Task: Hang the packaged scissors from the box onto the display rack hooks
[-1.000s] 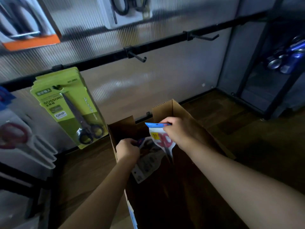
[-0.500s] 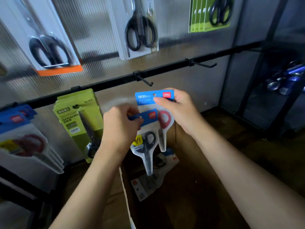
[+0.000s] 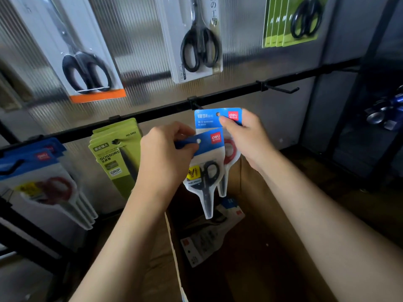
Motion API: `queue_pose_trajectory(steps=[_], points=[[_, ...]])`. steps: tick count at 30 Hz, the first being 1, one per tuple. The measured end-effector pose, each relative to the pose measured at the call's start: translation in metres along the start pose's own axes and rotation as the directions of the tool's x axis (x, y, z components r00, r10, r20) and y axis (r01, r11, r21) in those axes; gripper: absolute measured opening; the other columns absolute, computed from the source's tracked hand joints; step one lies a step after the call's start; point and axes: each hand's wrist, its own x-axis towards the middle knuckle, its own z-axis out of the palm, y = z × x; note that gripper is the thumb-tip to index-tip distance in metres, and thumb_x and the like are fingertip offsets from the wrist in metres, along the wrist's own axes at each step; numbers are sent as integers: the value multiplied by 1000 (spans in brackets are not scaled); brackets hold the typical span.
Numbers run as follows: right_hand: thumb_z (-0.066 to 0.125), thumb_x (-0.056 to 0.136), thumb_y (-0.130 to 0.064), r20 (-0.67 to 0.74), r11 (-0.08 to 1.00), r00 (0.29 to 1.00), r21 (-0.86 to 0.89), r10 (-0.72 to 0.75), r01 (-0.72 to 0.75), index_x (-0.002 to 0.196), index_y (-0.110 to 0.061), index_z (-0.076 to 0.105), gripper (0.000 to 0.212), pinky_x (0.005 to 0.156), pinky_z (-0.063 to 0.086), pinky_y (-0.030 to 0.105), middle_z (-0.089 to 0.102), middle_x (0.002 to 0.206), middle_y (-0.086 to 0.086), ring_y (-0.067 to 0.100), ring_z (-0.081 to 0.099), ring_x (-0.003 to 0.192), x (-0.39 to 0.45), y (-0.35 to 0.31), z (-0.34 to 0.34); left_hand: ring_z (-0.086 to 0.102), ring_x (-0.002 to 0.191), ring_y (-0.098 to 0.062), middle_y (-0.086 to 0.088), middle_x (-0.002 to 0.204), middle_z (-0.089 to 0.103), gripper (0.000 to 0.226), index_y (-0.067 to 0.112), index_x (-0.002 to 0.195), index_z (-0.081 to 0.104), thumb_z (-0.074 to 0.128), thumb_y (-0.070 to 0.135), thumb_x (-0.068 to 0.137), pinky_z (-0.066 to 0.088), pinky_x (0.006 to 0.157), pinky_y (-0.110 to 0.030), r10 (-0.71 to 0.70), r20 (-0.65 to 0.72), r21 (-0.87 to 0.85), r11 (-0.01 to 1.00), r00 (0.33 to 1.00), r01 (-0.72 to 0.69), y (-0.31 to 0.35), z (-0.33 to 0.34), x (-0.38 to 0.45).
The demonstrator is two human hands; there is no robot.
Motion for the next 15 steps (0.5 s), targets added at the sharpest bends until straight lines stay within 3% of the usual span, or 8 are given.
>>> queue_pose_trajectory(steps=[3, 7, 10, 13, 15], points=[[54, 96, -23, -5, 1000, 1000, -16, -11, 11, 89, -32, 55, 12, 73, 55, 21, 63, 87, -16, 4, 64, 81, 3, 1, 2, 65, 83, -16, -1, 91, 68, 25, 14, 101, 68, 70, 4, 78, 54, 75, -28, -8, -29, 36, 999, 1000, 9, -2, 3, 0], [51, 97, -21, -7, 999, 1000, -31, -20, 20, 95, -24, 57, 6, 81, 54, 30, 65, 93, -8, 10, 64, 91, 9, -1, 5, 63, 84, -16, 4, 84, 64, 18, 15, 92, 68, 67, 2, 79, 53, 75, -29, 18, -72, 49, 999, 997, -15, -4, 6, 0], [48, 98, -20, 28, 999, 999, -43, -21, 22, 105, -16, 55, 11, 77, 54, 26, 64, 96, -7, 7, 63, 89, 11, -4, 8, 64, 87, -16, 6, 85, 62, 16, 16, 92, 65, 66, 3, 82, 56, 77, -35, 34, -96, 24, 999, 995, -32, -5, 9, -1], [45, 100, -21, 64, 998, 997, -60, -31, 35, 106, -22, 49, 8, 78, 55, 27, 59, 95, -12, 4, 62, 88, 12, -6, 8, 63, 88, -14, 5, 88, 62, 14, 14, 96, 63, 67, 7, 84, 57, 77, -35, 36, -129, 10, 999, 991, -35, -6, 11, -2], [44, 100, -21, 74, 997, 997, -68, -35, 40, 107, -25, 47, 8, 79, 55, 26, 57, 95, -14, 4, 62, 88, 12, -6, 6, 63, 85, -10, 3, 89, 64, 16, 14, 99, 63, 68, 9, 84, 57, 75, -28, 19, -145, -19, 1000, 989, -21, -6, 12, -1]])
